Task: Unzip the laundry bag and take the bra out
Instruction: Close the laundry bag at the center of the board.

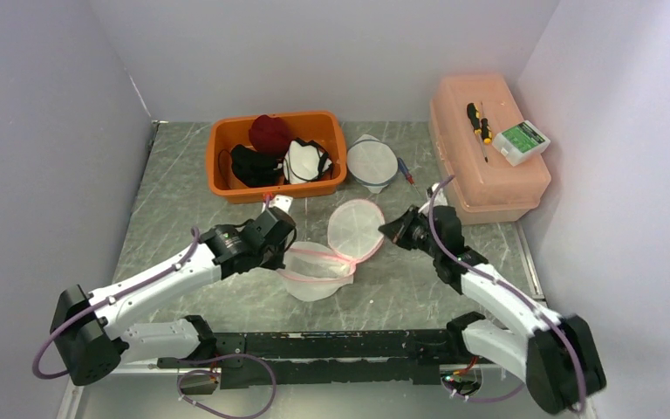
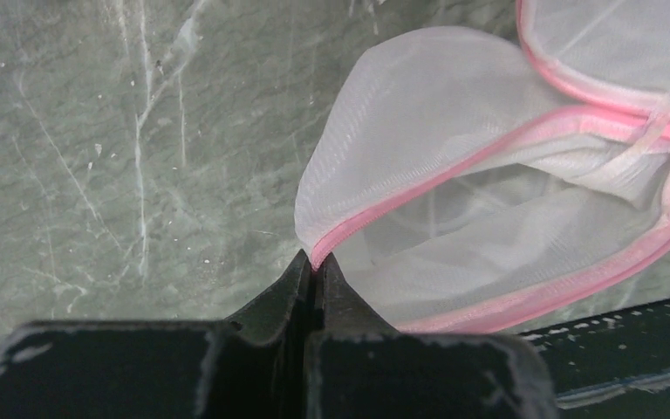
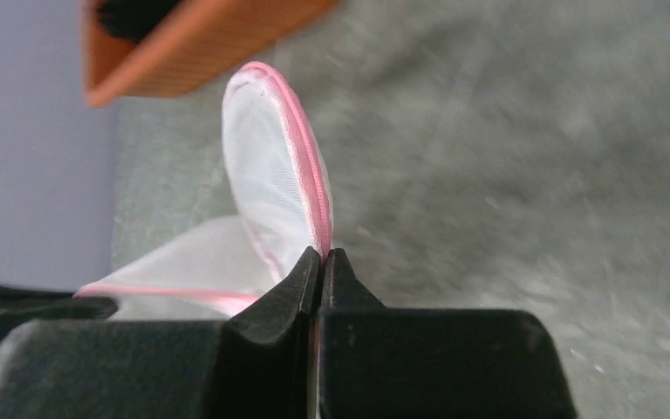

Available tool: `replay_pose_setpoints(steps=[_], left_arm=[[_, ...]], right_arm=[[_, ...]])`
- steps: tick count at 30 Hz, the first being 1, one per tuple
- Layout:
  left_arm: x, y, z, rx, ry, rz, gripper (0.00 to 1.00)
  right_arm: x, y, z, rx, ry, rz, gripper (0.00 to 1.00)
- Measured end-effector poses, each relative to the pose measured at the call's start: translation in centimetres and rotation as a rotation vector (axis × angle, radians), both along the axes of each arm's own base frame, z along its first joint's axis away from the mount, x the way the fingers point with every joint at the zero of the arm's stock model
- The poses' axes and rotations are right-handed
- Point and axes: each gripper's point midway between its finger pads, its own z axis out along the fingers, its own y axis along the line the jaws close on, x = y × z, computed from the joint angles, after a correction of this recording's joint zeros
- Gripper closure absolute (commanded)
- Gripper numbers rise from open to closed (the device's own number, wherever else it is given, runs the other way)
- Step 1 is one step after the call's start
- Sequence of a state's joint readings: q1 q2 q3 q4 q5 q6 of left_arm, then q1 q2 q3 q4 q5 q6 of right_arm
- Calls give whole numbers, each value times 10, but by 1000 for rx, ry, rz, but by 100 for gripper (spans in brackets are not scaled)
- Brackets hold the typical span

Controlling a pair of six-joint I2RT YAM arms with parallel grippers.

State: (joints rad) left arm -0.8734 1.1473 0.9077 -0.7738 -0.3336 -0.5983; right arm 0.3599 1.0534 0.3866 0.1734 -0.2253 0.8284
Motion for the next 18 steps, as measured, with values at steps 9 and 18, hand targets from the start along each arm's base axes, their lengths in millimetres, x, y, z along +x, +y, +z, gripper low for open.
replay_pose_setpoints(steps=[9,18], left_arm=[[33,-46,118,-322,-235,-9,97],[51,-70,120,-319,-217,-19,95]], right_arm=[[-29,25,205,-96,-629,101,100],[-27,11,185,-287,-609,87,100]])
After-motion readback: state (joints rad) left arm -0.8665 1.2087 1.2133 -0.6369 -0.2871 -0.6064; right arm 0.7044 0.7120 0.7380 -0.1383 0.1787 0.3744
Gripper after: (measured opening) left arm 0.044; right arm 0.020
